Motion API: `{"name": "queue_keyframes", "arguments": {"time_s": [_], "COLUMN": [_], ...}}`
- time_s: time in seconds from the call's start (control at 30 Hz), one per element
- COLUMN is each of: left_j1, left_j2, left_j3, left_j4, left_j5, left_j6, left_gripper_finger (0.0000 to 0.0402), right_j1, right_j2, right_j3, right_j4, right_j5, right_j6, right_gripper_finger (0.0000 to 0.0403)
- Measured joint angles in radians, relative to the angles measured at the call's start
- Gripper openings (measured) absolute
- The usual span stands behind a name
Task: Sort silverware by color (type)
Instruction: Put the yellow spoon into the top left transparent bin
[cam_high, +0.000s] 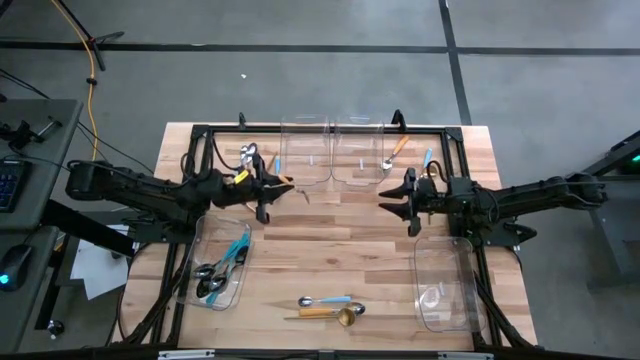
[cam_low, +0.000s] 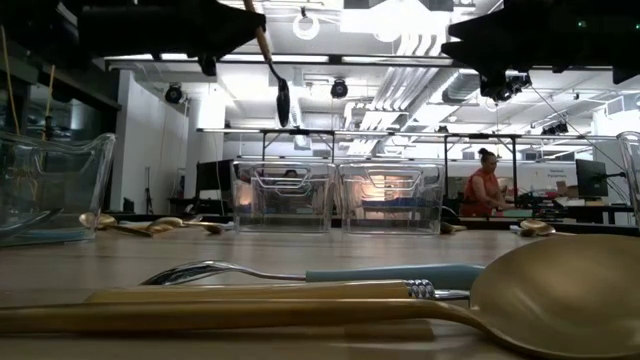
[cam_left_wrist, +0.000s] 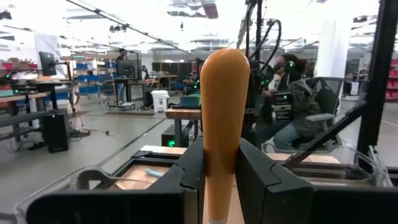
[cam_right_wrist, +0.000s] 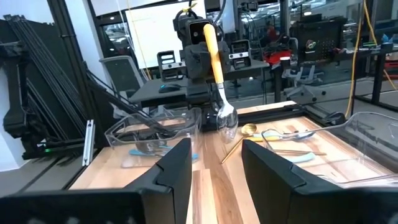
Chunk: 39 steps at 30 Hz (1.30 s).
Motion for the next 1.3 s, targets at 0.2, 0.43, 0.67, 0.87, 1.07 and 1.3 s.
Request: {"name": "queue_keyframes", "arguments": {"time_s": [0.2, 0.43, 0.67, 0.87, 1.07, 1.3], "left_j1": [0.087, 0.275, 0.41, 0.469, 0.49, 0.537], "left_j2": [0.0, 0.062, 0.249, 0.421, 0.572, 0.685], "left_j3": [0.07, 0.475, 0.842, 0.967, 0.984, 0.984], "left_j4": [-0.065, -0.731, -1.224, -1.345, -1.348, -1.35], "left_j5": [-0.056, -0.008, 0.005, 0.08, 0.135, 0.153], "left_j6": [-0.052, -0.108, -0.157, -0.276, -0.347, -0.386], "left_gripper_finger": [0.0042, 0.0042, 0.0042, 0.0042, 0.0042, 0.0042], "right_j1": [0.0, 0.0, 0.0, 0.0, 0.0, 0.0], "right_j2": [0.0, 0.0, 0.0, 0.0, 0.0, 0.0], "right_j3": [0.0, 0.001, 0.001, 0.001, 0.001, 0.001], "right_j4": [-0.004, -0.004, -0.004, -0.004, -0.004, -0.004], "right_j5": [0.012, 0.034, 0.08, 0.08, 0.081, 0.082], "right_j6": [-0.008, -0.018, -0.012, 0.003, 0.004, 0.004], "right_gripper_finger": [0.0126, 0.0126, 0.0126, 0.0126, 0.0126, 0.0126]}}
